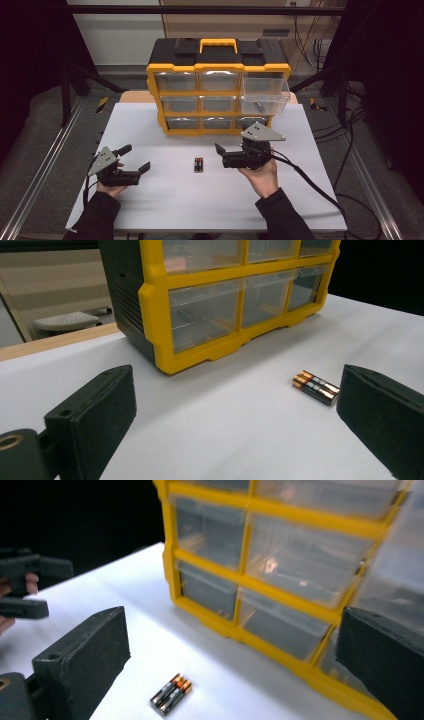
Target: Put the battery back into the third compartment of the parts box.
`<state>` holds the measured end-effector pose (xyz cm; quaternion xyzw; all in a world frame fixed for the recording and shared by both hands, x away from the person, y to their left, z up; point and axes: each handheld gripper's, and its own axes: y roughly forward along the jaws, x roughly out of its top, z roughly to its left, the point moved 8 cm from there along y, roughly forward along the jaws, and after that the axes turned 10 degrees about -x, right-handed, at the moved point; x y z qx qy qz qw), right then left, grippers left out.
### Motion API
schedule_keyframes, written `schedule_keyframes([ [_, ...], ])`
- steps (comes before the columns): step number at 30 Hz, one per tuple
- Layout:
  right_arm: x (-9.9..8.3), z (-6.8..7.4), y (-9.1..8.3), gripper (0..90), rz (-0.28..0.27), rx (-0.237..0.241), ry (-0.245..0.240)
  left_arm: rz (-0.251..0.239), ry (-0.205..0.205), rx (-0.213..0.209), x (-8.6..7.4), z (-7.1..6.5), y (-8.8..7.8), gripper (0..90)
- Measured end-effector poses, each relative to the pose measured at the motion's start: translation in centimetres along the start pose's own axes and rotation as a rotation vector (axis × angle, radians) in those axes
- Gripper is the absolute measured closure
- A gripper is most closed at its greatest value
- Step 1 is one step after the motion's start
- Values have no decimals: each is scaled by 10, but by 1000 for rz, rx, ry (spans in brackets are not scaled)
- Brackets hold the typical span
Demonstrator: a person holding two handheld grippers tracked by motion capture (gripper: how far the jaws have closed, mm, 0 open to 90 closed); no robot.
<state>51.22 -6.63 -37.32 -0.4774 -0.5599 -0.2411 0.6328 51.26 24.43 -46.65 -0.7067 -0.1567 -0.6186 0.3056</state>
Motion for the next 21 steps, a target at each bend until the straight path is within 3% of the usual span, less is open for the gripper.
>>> schedule_keyframes([
  [10, -38, 22, 41, 14, 107, 11, -51, -1, 1, 2, 0, 0, 0, 20],
  [21, -72, 30, 83, 23, 207, 6, -43, 0, 1, 5, 0, 1, 0, 20],
])
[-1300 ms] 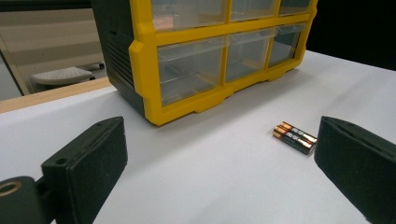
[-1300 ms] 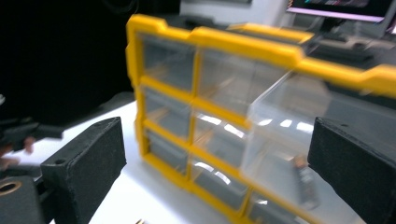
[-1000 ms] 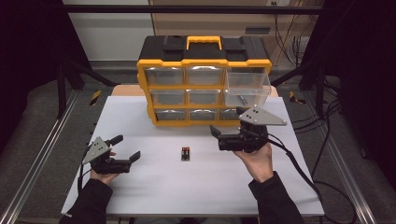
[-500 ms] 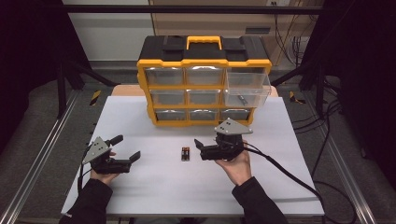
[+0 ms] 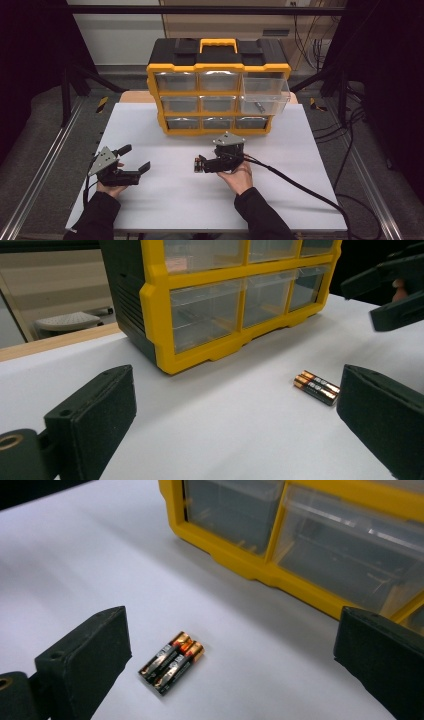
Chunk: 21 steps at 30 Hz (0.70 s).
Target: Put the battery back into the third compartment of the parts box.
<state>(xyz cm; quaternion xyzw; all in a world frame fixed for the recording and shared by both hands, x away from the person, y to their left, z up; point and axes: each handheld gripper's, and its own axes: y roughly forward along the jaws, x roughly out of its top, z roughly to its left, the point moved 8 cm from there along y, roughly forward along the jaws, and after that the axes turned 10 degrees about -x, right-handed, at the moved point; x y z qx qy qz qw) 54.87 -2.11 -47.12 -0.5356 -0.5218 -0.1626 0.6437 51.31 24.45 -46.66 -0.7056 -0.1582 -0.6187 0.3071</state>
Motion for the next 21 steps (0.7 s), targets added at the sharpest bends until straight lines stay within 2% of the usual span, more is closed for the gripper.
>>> schedule_keyframes([
  [10, -23, 7, 36, 71, 112, 10, -8, 4, 1, 0, 0, 0, 0, 20],
  [17, -34, 13, 47, 103, 168, 20, -7, 4, 2, 0, 0, 0, 0, 20],
  [21, -39, 14, 49, 171, 193, 28, -21, 2, 2, -2, 0, 0, 0, 20],
])
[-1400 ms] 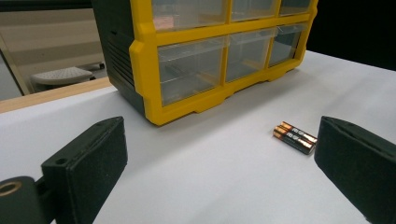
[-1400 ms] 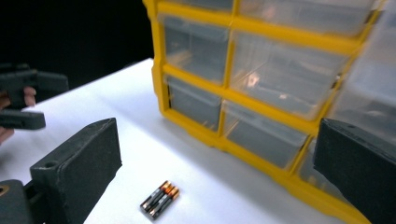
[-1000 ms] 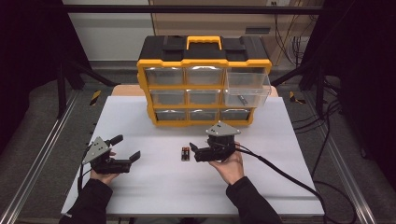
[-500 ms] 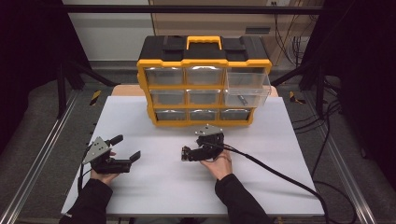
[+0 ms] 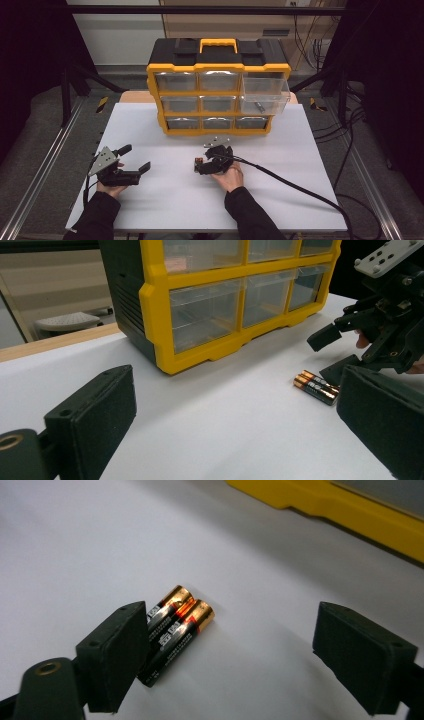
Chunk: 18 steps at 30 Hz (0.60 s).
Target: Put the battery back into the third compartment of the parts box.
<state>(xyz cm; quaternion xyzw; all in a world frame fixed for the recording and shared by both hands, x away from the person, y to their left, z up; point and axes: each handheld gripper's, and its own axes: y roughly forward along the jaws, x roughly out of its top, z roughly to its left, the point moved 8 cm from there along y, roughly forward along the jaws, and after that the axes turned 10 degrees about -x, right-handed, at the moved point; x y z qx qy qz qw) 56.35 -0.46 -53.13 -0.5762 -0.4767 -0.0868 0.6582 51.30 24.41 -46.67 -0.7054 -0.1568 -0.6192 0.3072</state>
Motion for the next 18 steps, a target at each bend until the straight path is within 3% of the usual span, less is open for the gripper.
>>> schedule_keyframes([
  [5, -3, 4, 2, 284, 23, 42, 4, 2, 1, 0, 0, 0, 0, 20],
  [12, -6, 7, -1, 522, 54, 83, -12, 2, 1, 0, 0, 0, 0, 20],
  [18, -6, 6, -2, 643, 61, 86, -21, 1, 0, 1, 0, 0, 0, 20],
])
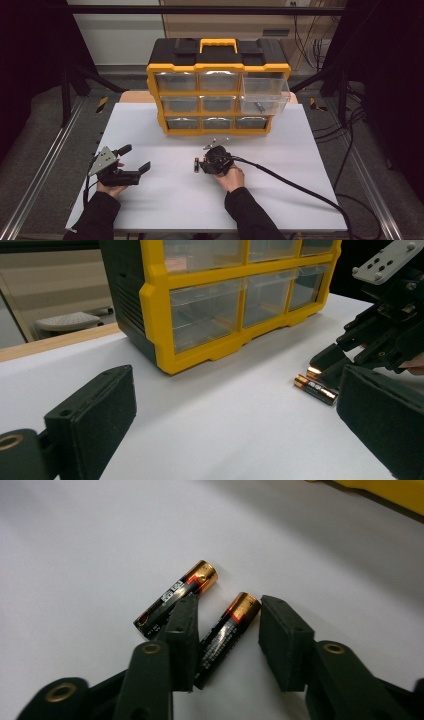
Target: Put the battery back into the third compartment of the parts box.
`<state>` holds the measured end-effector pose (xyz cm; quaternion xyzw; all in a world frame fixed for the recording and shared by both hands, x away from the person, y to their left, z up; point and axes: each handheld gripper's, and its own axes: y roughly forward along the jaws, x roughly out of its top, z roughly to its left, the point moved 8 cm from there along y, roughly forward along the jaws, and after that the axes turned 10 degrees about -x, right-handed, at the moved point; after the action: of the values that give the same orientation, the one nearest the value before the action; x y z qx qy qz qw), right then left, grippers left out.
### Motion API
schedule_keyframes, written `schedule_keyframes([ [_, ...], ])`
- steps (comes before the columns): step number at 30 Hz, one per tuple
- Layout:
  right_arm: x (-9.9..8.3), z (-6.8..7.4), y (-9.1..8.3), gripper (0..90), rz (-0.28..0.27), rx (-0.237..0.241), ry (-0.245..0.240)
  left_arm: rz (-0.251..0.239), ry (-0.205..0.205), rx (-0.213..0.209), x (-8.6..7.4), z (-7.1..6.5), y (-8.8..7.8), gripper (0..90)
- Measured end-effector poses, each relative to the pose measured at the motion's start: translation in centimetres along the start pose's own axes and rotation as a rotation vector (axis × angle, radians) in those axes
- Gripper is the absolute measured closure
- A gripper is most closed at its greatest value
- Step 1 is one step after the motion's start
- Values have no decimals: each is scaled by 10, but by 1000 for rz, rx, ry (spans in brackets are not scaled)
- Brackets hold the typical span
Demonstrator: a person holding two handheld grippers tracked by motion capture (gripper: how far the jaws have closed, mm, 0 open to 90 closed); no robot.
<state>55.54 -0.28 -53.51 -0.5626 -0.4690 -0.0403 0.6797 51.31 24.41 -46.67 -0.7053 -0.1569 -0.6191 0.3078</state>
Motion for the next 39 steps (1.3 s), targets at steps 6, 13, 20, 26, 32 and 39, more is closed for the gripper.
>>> schedule_keyframes([
  [6, -1, -1, -1, 760, 15, 1, 2, 1, 2, 0, 0, 0, 0, 20],
  [13, -1, 0, -1, 771, 33, -1, 27, 0, 2, 0, 0, 0, 0, 20],
  [20, 2, -1, -5, 772, 13, 18, 14, 2, 3, 0, 0, 0, 0, 20],
  [26, 9, -3, -18, 772, -16, 26, 0, 2, 3, 0, 0, 0, 0, 20],
  [32, 19, -6, -37, 772, -60, 32, -5, 3, 2, -1, 0, 0, 0, 20],
  [39, 33, -11, -64, 772, -120, 31, -5, 4, 2, -1, -1, 0, 1, 20],
])
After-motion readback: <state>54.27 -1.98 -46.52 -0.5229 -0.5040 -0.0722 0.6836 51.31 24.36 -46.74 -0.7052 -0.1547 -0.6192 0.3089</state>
